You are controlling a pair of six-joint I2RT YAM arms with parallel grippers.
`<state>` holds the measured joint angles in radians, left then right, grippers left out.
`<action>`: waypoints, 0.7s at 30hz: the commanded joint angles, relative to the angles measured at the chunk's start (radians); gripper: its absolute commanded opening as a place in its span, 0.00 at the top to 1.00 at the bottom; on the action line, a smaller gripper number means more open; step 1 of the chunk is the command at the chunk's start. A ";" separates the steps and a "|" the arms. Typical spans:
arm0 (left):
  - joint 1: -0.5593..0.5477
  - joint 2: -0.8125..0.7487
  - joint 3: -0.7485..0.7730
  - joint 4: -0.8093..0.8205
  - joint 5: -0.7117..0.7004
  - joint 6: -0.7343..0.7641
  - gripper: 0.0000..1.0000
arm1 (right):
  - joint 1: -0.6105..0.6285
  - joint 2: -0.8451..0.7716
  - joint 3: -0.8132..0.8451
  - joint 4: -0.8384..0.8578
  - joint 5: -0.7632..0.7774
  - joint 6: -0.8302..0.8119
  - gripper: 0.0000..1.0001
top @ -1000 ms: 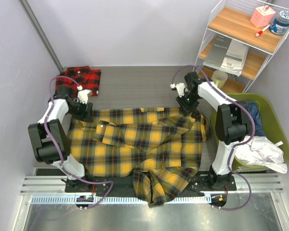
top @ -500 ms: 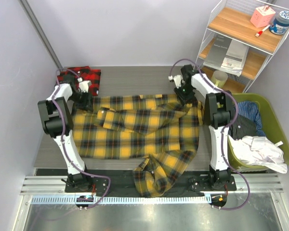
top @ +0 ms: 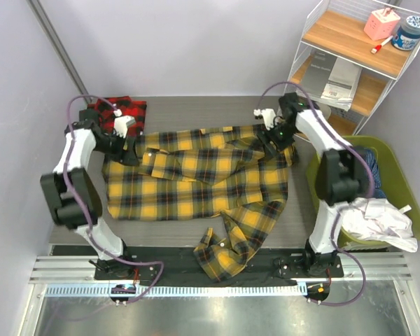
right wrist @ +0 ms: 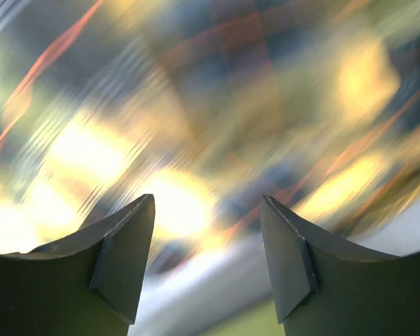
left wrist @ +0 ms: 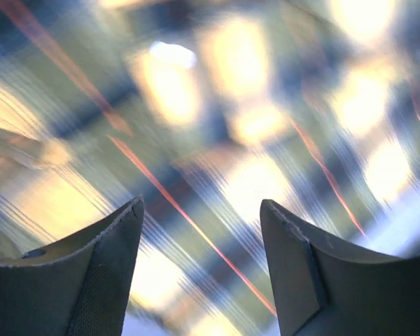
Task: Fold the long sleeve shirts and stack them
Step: Fold the shirt
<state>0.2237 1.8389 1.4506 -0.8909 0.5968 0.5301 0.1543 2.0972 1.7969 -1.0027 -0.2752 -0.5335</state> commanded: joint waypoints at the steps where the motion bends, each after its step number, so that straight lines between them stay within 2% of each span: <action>1: -0.046 -0.303 -0.175 -0.325 0.219 0.368 0.30 | 0.014 -0.432 -0.330 -0.089 -0.150 -0.100 0.33; 2: -0.075 -0.353 -0.215 -0.351 0.233 0.460 0.28 | 0.027 -0.471 -0.388 -0.096 -0.147 -0.106 0.33; 3: -0.172 -0.466 -0.263 -0.376 0.244 0.487 0.27 | 0.033 -0.500 -0.489 -0.102 -0.141 -0.115 0.34; 4: -0.249 -0.516 -0.303 -0.379 0.227 0.496 0.27 | 0.034 -0.549 -0.534 -0.090 -0.136 -0.112 0.35; 5: -0.326 -0.577 -0.381 -0.358 0.215 0.481 0.27 | 0.037 -0.565 -0.569 -0.083 -0.136 -0.111 0.36; 6: -0.483 -0.674 -0.415 -0.329 0.210 0.455 0.26 | 0.037 -0.572 -0.614 -0.068 -0.137 -0.109 0.36; 7: -0.565 -0.726 -0.447 -0.283 0.196 0.409 0.24 | 0.037 -0.580 -0.626 -0.060 -0.134 -0.096 0.37; 8: -0.651 -0.763 -0.505 -0.153 0.129 0.359 0.20 | 0.037 -0.577 -0.631 -0.057 -0.131 -0.094 0.38; 9: -0.832 -0.791 -0.524 -0.111 0.089 0.265 0.18 | 0.036 -0.574 -0.627 -0.057 -0.134 -0.089 0.39; 10: -0.928 -0.809 -0.539 -0.079 0.039 0.245 0.17 | 0.036 -0.571 -0.623 -0.054 -0.139 -0.077 0.40; 11: -1.022 -0.800 -0.559 -0.038 -0.063 0.210 0.16 | 0.036 -0.569 -0.617 -0.051 -0.153 -0.071 0.40; 12: -1.198 -0.781 -0.562 -0.022 -0.127 0.196 0.16 | 0.036 -0.568 -0.616 -0.041 -0.162 -0.063 0.40; 15: -1.398 -0.678 -0.562 0.054 -0.206 0.133 0.17 | 0.036 -0.537 -0.610 -0.022 -0.180 -0.037 0.40; 17: -1.463 -0.609 -0.568 0.116 -0.230 0.111 0.17 | 0.034 -0.516 -0.596 -0.017 -0.180 -0.023 0.41; 21: -1.619 -0.518 -0.599 0.234 -0.311 0.159 0.18 | 0.031 -0.462 -0.539 -0.007 -0.182 0.003 0.41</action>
<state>-1.2819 1.2613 0.8776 -0.8219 0.4141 0.6926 0.1925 1.5955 1.1831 -1.0451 -0.4259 -0.5690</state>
